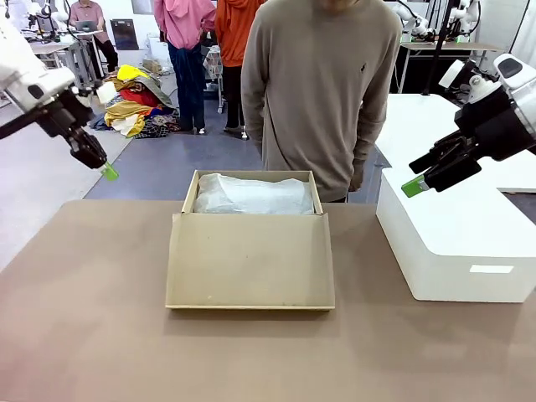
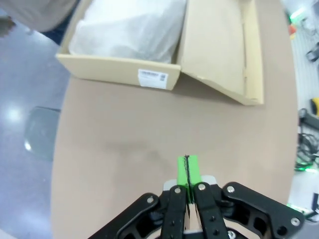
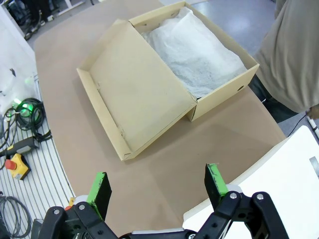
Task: Pack the shoes into the box.
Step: Close the Shoes Box.
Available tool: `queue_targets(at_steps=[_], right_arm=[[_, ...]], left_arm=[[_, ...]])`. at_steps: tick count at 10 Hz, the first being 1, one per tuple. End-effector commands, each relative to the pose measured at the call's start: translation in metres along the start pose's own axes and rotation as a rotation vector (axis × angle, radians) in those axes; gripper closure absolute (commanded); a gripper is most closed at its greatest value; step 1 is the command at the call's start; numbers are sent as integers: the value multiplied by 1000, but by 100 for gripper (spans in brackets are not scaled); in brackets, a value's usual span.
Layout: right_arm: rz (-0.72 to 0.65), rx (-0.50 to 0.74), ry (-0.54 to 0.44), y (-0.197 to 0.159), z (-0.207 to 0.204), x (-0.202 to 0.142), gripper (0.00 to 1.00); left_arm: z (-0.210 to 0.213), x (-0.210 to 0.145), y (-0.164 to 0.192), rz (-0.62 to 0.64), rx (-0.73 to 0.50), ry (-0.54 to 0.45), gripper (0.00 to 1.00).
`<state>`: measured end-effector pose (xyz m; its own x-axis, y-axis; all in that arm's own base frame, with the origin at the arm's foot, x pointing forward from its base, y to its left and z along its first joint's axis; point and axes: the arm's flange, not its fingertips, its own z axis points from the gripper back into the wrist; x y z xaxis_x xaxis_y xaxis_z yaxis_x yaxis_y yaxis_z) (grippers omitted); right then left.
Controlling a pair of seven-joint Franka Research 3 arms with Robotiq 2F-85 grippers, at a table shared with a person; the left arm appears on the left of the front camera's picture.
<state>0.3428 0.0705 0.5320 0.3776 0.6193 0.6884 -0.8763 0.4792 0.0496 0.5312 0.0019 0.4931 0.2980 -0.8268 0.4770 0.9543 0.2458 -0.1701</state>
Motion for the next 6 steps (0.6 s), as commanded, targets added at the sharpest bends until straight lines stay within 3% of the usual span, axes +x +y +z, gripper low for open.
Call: queue_targets(at_steps=[1, 4, 6], right_arm=[[5, 13, -17, -1, 0, 0, 0], [5, 13, -17, -1, 0, 0, 0], [5, 13, -17, -1, 0, 0, 0]], left_arm=[[-19, -6, -1, -21, -49, -47, 100], [-51, -4, 7, -30, -185, -56, 100], [-55, 0, 9, -53, -218, -9, 100]])
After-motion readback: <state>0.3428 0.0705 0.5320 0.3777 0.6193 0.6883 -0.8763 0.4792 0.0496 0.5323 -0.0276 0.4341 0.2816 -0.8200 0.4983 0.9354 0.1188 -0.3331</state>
